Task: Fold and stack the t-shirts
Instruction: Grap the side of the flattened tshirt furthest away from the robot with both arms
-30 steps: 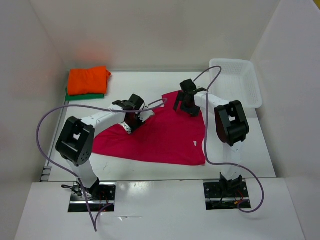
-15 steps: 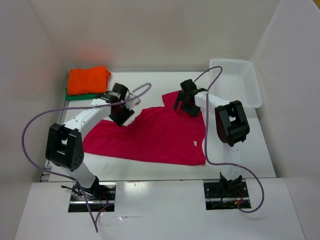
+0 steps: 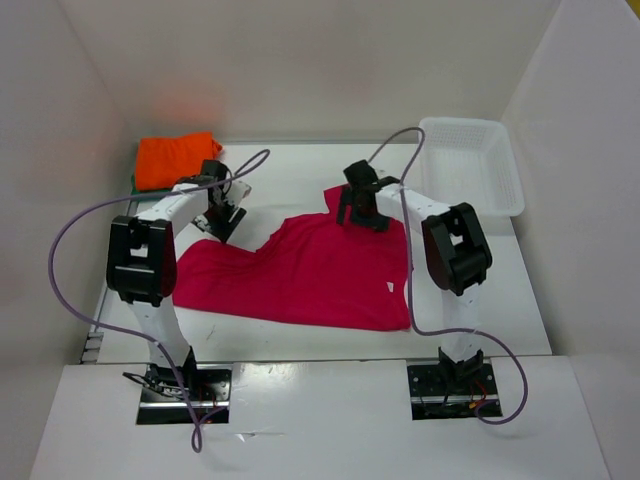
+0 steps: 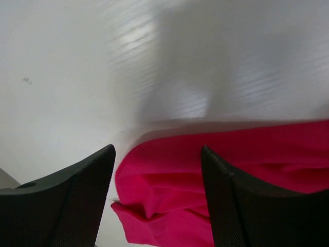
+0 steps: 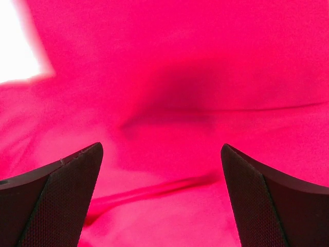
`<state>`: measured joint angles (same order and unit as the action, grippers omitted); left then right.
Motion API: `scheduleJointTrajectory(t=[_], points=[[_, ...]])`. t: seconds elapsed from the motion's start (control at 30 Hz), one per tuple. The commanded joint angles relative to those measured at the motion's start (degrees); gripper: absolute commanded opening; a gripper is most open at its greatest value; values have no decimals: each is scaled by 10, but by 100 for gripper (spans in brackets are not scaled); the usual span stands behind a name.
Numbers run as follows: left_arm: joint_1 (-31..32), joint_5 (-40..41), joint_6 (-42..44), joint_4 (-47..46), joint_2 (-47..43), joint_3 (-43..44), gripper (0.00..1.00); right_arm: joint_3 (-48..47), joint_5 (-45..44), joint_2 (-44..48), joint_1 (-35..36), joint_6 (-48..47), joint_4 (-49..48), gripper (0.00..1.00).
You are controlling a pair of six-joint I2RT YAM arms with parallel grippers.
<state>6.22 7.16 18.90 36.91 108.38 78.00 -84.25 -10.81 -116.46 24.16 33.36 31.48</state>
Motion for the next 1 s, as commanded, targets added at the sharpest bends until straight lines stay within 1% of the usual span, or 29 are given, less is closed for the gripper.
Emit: scheduleJointTrajectory(t=[0.0, 0.03, 0.07, 0.1, 0.13, 0.2, 0.27, 0.3, 0.37, 0.4, 0.43, 0.47, 0.57, 0.63, 0.7, 0.73, 0.83, 0.87, 0.97], points=[[-60, -20, -33, -17, -18, 26, 75, -93, -44, 14, 100, -82, 12, 100], [-71, -45, -39, -11, -18, 26, 75, -144, -44, 5, 114, -108, 19, 100], [-80, -56, -45, -11, -24, 26, 75, -166, -39, -16, 125, -116, 25, 100], [-95, -65, -45, -4, -24, 26, 75, -187, -14, -24, 138, -122, 31, 100], [-101, -87, -50, -4, -24, 17, 75, -219, 1, -33, 138, -122, 31, 100], [-111, -108, -50, 1, -24, -2, 75, -252, 43, -53, 151, -128, 31, 100], [-119, -135, -50, 1, -29, -16, 75, -271, 58, -74, 162, -153, 37, 100], [-126, -143, -50, 1, -29, -27, 76, -295, 66, -83, 175, -164, 37, 100], [-139, -167, -62, 1, -29, -32, 76, -328, 75, -109, 189, -192, 65, 100], [-146, -179, -62, 1, -29, -32, 76, -369, 75, -141, 195, -200, 76, 100], [-157, -201, -62, 1, -16, -32, 76, -390, 75, -159, 207, -205, 88, 100], [-157, -210, -68, 1, -11, -25, 76, -427, 75, -189, 207, -211, 104, 98], [-165, -231, -61, 12, 6, -20, 76, -476, 97, -226, 215, -211, 112, 91], [-165, -239, -55, 12, 6, -20, 76, -493, 110, -254, 220, -211, 118, 84], [-165, -223, -50, 12, -3, -20, 76, -500, 125, -267, 228, -216, 118, 79], [-165, -217, -50, 12, -3, -20, 76, -500, 138, -267, 234, -221, 118, 74], [-165, -217, -50, 12, -9, -20, 69, -490, 157, -278, 241, -234, 118, 69], [-165, -222, -50, 12, -9, -20, 61, -490, 157, -279, 248, -234, 118, 62], [-165, -237, -50, 12, -4, -25, 49, -504, 157, -295, 253, -234, 140, 54]])
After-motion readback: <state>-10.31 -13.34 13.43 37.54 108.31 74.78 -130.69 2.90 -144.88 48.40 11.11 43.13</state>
